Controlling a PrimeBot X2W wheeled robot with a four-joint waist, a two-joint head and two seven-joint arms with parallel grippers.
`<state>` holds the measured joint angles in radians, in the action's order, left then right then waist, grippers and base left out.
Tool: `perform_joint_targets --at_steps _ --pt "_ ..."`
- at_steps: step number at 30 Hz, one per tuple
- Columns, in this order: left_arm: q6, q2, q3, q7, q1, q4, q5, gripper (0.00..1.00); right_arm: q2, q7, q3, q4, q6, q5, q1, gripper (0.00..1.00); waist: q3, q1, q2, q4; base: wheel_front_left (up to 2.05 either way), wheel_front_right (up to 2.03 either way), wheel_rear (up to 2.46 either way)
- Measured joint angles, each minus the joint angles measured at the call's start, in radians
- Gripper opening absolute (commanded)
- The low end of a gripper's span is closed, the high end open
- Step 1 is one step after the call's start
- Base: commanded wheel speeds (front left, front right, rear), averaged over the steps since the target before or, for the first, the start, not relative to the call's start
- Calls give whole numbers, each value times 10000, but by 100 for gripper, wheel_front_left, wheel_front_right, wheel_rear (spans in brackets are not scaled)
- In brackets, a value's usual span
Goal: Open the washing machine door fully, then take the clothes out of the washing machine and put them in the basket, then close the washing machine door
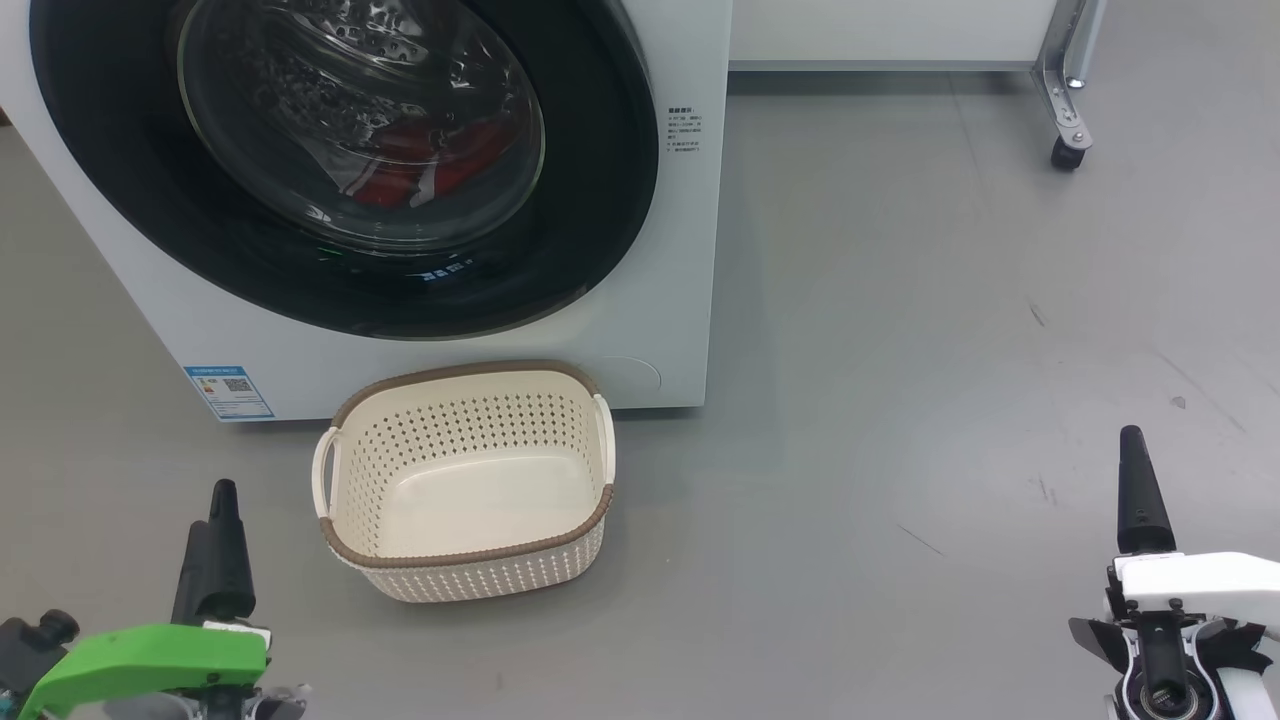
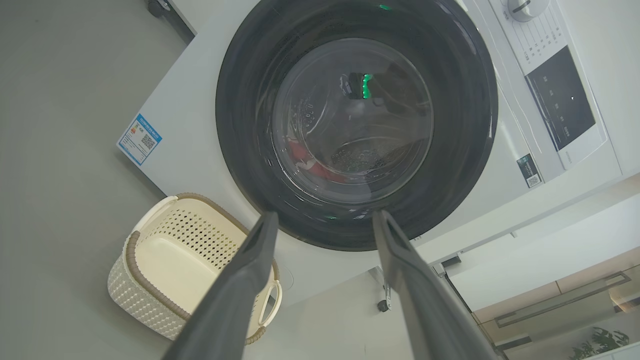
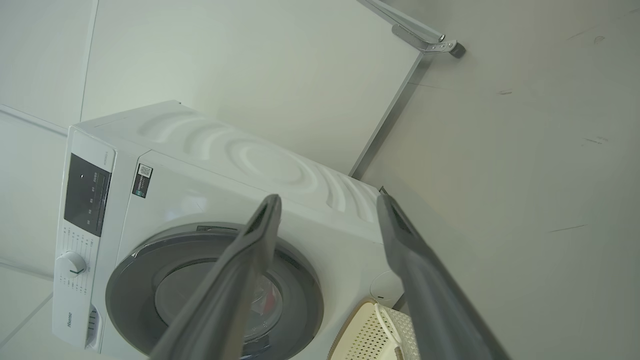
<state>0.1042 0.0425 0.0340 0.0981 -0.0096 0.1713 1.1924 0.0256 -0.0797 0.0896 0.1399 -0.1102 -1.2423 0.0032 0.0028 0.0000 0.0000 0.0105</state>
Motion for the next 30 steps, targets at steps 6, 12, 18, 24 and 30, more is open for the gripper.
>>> perform_joint_targets --at_steps 6,12,18,24,30 --pt "-184 -2 -75 104 -15 -276 -1264 100 4 -157 -167 -128 109 848 0 100 3 0 0 18 0 0 0" --pt "-324 -4 -458 307 -15 -525 -2640 100 17 -359 -330 -276 253 1891 0 100 0 0 0 29 0 0 0" --pt "-654 -2 -830 495 -14 -621 -4194 100 211 -525 -648 -368 353 3273 0 100 2 0 0 41 0 0 0" --pt "-846 -2 -1392 642 -10 -617 -5929 100 464 -765 -991 -410 516 4765 0 100 8 0 0 51 0 0 0" --pt "-1187 2 -1778 830 -6 -560 -7415 100 462 -940 -1323 -433 698 5800 0 100 18 0 0 67 0 0 0"
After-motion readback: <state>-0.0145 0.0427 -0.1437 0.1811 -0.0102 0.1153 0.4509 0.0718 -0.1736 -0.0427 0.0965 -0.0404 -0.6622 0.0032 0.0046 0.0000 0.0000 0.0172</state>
